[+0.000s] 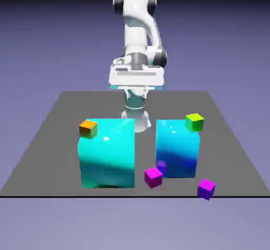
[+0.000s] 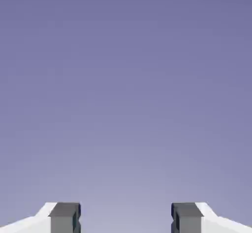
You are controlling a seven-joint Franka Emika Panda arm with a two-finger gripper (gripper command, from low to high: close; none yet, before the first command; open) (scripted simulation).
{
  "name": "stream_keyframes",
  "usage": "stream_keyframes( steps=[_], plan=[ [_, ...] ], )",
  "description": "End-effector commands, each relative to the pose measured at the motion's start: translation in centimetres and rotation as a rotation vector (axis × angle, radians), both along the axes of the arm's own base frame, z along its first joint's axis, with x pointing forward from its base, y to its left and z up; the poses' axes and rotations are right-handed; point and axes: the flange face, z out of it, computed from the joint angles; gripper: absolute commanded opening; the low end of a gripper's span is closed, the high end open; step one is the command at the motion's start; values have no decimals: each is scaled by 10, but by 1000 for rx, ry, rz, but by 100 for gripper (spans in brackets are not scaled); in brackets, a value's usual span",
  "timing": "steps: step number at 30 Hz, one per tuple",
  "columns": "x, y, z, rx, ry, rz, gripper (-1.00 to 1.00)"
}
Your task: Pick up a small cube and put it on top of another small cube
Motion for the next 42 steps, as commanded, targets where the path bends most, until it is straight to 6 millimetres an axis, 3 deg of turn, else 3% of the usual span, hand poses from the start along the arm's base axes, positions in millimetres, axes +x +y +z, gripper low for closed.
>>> stream_keyframes(
  steps=[1, 10, 20, 26, 33, 35, 38, 39, 40, 42],
  plan=[
    [10, 7, -3, -15, 31, 24, 0],
    [88, 84, -46, -150, 303, 240, 0],
    [146, 181, -125, -294, 588, 475, 0],
    [162, 239, -185, -375, 752, 607, 0],
    [163, 299, -262, -463, 938, 747, 0],
    [162, 302, -265, -467, 946, 753, 0],
    [155, 291, -334, -466, 947, 753, 0],
    [155, 291, -334, -466, 947, 753, -100],
    [155, 291, -334, -466, 947, 753, -100],
    [161, 298, -287, -467, 946, 752, -100]
  ],
)
